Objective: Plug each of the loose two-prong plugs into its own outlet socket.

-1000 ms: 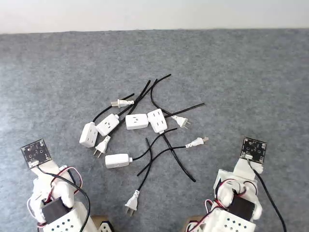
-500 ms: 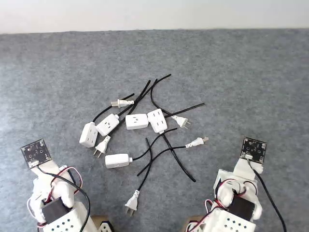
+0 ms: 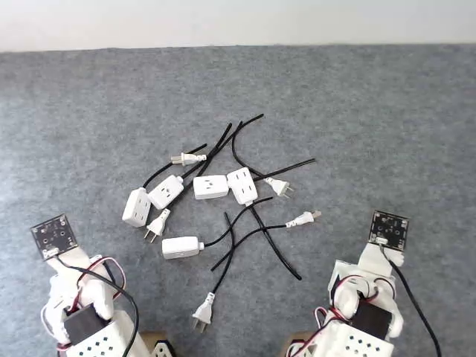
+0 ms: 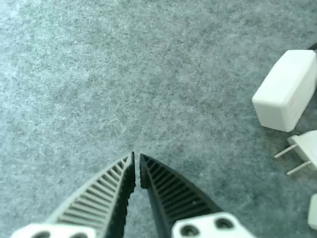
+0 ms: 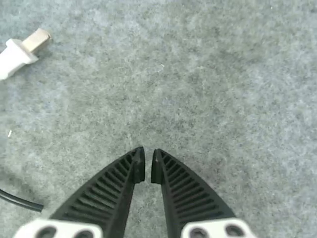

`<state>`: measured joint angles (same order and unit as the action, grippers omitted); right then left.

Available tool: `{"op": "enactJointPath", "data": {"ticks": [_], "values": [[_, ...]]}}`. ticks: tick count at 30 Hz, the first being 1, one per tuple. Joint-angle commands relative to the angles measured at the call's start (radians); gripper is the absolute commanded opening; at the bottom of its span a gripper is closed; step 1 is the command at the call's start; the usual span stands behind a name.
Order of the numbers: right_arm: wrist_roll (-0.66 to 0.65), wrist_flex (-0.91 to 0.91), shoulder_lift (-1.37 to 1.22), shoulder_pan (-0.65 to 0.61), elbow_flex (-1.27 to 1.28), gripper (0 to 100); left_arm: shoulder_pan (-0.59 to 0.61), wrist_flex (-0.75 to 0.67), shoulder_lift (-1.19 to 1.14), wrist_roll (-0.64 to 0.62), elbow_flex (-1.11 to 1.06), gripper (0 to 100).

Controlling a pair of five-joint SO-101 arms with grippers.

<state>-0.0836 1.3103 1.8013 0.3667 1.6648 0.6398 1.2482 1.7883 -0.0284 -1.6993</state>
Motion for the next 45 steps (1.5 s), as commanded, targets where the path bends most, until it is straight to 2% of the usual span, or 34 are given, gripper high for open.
{"op": "enactJointPath", "data": {"ticks": [1,7,20,24,30,33,36,39,45], "values": [[-0.005,0.001,0.013,-0.012,0.018,4.3,0.002,0.000,0.005,0.008,0.021,1],[-0.006,0.001,0.013,-0.012,0.018,4.3,-0.008,0.000,0.005,0.008,0.021,1],[-0.005,0.001,0.013,-0.012,0.018,4.3,-0.224,0.000,0.005,0.008,0.019,1],[-0.003,0.001,0.013,-0.015,0.018,4.3,-0.235,-0.005,0.005,0.009,0.025,1],[-0.002,0.001,0.013,-0.021,0.018,4.7,-0.244,-0.143,0.005,0.008,0.024,1],[-0.009,0.001,0.013,-0.068,0.018,4.6,-0.324,-0.183,0.000,0.008,0.024,3],[-0.009,0.001,0.013,-0.076,0.018,4.4,-0.423,-0.129,-0.002,0.005,0.053,10],[-0.009,0.001,0.013,-0.074,0.018,4.3,-0.443,-0.097,-0.002,0.003,0.107,16],[-0.009,-0.002,0.013,-0.073,0.018,4.7,-0.450,-0.009,-0.005,0.003,0.275,17]]}}
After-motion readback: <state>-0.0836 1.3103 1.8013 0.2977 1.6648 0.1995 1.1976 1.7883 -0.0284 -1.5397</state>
